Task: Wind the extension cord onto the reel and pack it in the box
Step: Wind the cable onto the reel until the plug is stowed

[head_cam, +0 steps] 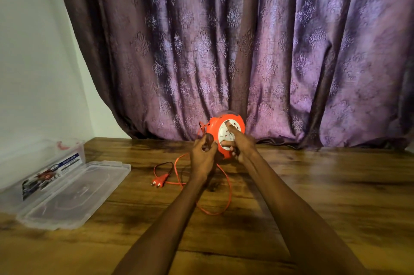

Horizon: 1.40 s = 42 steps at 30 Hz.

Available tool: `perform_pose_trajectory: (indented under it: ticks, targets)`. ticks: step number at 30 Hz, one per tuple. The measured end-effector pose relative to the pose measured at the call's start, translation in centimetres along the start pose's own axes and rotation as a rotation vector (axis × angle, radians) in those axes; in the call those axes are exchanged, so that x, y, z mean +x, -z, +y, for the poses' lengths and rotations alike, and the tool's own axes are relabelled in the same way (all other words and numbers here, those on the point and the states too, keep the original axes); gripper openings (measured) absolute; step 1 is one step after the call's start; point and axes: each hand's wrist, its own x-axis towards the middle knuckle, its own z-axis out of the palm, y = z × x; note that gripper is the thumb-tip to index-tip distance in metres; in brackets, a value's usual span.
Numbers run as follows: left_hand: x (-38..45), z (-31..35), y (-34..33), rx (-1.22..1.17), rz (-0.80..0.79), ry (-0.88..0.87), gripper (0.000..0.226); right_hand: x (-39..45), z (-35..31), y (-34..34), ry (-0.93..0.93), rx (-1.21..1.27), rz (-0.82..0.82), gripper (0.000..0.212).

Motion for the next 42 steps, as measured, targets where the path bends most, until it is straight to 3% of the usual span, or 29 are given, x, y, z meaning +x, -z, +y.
perform_pose_trajectory:
  ticks: [4, 6, 8, 10, 13, 16, 19, 22, 24, 25, 29, 31, 36, 42]
  targets:
    - [1.4, -1.7, 0.8, -0.066, -0.001, 0.098, 0.021, 0.8, 0.1, 1.2, 0.173, -0.267, 0.008, 0.038]
    - [1.5, -1.2, 1.5, -0.100, -0.013, 0.158, 0.016, 1.6, 0.0, 2.1, 0.358, -0.502, 0.156, 0.030]
    - [1.1, 0.1, 1.9, -0.160, -0.051, 0.195, 0.007, 2.1, -0.2, 2.7, 0.492, -0.537, 0.216, 0.034]
    - [0.7, 1.1, 1.8, -0.257, -0.091, 0.232, 0.006, 2.1, -0.5, 2.8, 0.494, -0.386, 0.068, 0.045]
    - [0.6, 1.3, 1.7, -0.335, -0.132, 0.261, 0.006, 2.1, -0.5, 3.1, 0.301, -0.089, -0.140, 0.013]
    - [0.9, 1.7, 2.2, -0.343, -0.218, 0.334, 0.003, 2.5, -0.1, 4.0, 0.204, 0.110, -0.209, 0.023]
    - [1.3, 2.6, 2.9, -0.190, -0.195, 0.374, 0.023, 3.0, -0.2, 4.7, 0.251, 0.232, -0.240, 0.023]
    - [2.6, 2.8, 4.3, 0.017, -0.004, 0.169, 0.031, 3.1, -0.7, 5.8, 0.265, 0.236, -0.192, 0.025]
    - [3.8, 2.6, 5.1, 0.286, 0.065, -0.008, 0.017, 3.3, -0.9, 6.7, 0.270, 0.240, -0.186, 0.032]
    - [4.4, 2.7, 5.3, 0.354, 0.024, -0.042, 0.007, 3.4, -1.0, 7.0, 0.268, 0.250, -0.190, 0.032]
    - [4.9, 3.8, 4.3, 0.411, -0.387, 0.030, 0.016, 3.0, -1.3, 7.7, 0.269, 0.270, -0.231, 0.022]
    - [5.0, 3.8, 3.6, 0.406, -0.448, 0.053, 0.010, 3.0, -1.3, 7.9, 0.271, 0.254, -0.242, 0.019]
    - [6.5, 2.6, 4.0, 0.406, -0.262, 0.067, 0.022, 2.8, -1.3, 8.7, 0.270, 0.248, -0.235, 0.023]
    - [7.1, 2.6, 5.1, 0.434, -0.080, 0.111, 0.020, 3.3, -0.6, 9.3, 0.284, 0.205, -0.230, 0.032]
